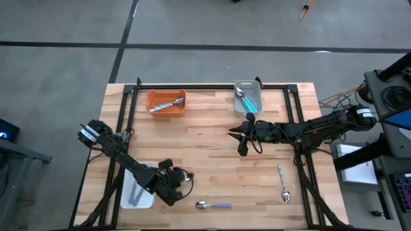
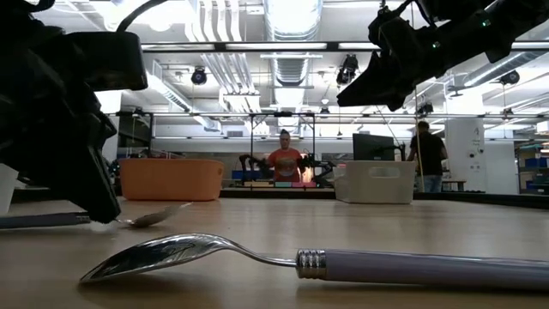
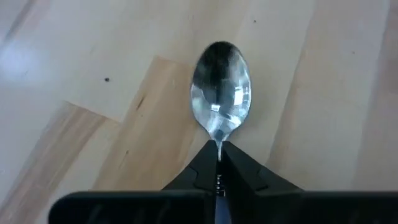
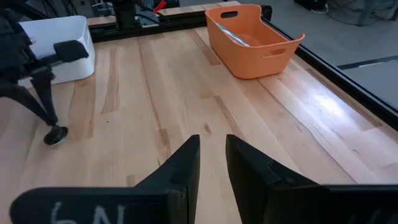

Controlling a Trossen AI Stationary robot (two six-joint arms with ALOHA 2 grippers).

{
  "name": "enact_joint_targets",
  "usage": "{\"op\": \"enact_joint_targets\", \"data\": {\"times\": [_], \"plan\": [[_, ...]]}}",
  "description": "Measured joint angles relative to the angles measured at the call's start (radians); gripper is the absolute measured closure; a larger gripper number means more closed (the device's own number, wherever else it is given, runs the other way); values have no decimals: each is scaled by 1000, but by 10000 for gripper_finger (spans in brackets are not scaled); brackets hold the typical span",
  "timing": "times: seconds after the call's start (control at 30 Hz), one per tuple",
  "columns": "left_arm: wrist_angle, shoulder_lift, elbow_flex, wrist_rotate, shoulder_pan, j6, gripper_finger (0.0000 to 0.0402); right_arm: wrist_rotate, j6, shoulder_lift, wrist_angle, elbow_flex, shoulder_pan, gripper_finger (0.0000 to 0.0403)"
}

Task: Sort silverware by color (type)
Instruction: Put the left purple spoon into the white bin

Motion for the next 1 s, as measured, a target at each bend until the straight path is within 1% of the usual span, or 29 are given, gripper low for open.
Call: {"op": "enact_joint_targets", "data": {"times": [0.07,0.33,0.4,0.47,0.6,0.67,0.77,0.87,1.0], "plan": [[-5,-27,-1,-4,1,9,399,0,0,0,0,0,0,335],[3,-141,2,-96,4,32,400,0,0,0,0,0,0,335],[3,-159,2,-97,4,39,400,0,0,0,0,0,0,335],[-3,-168,2,-75,4,52,400,0,-1,0,0,0,0,335],[-9,-167,3,41,4,135,401,0,-2,0,0,0,0,335],[-23,-159,4,61,6,150,401,0,-2,0,0,0,0,335],[-61,-151,4,64,18,158,399,0,-9,0,-1,0,0,335],[-97,-151,4,95,35,191,380,0,-23,0,-1,0,0,335],[-102,-150,4,117,69,254,333,0,-40,0,-1,0,0,335]]}}
